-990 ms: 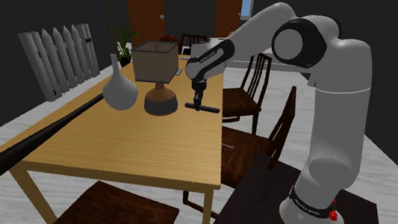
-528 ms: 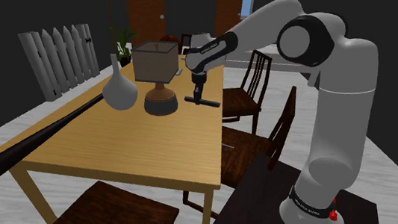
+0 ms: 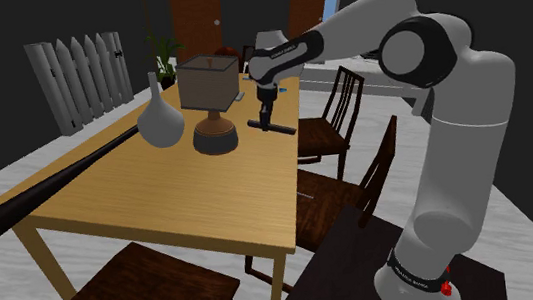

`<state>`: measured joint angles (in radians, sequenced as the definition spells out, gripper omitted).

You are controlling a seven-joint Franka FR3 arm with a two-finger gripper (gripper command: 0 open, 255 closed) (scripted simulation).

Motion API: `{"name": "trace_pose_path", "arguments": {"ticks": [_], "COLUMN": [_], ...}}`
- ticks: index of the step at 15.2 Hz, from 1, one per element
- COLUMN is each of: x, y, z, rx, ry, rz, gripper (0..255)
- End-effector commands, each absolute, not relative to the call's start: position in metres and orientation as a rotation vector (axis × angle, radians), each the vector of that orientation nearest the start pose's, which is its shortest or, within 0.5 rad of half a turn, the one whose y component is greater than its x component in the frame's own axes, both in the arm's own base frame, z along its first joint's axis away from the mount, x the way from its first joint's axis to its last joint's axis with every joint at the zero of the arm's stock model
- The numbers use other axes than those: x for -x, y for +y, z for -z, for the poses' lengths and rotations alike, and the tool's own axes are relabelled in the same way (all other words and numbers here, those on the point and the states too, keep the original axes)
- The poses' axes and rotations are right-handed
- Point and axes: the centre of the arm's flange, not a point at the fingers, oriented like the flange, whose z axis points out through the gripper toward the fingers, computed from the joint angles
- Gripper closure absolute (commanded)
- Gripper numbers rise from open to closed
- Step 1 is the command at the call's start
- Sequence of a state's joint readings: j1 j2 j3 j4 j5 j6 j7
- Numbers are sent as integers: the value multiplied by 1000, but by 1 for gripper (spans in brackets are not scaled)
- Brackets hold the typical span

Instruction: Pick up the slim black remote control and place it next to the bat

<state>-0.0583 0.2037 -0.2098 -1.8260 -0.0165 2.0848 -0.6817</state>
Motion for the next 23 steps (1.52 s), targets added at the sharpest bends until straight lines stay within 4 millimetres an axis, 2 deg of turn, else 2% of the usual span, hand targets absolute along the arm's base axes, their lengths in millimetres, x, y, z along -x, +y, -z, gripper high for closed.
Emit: {"name": "trace_pose_path", "arguments": {"ticks": [1, 5, 23], "x": [-599, -599, -701], "y": [-159, -158, 56], "z": [-441, -461, -461], "rx": [3146, 3146, 3146], "ry": [-681, -681, -681], "rz": [43, 43, 43], "gripper": [255, 255, 255]}}
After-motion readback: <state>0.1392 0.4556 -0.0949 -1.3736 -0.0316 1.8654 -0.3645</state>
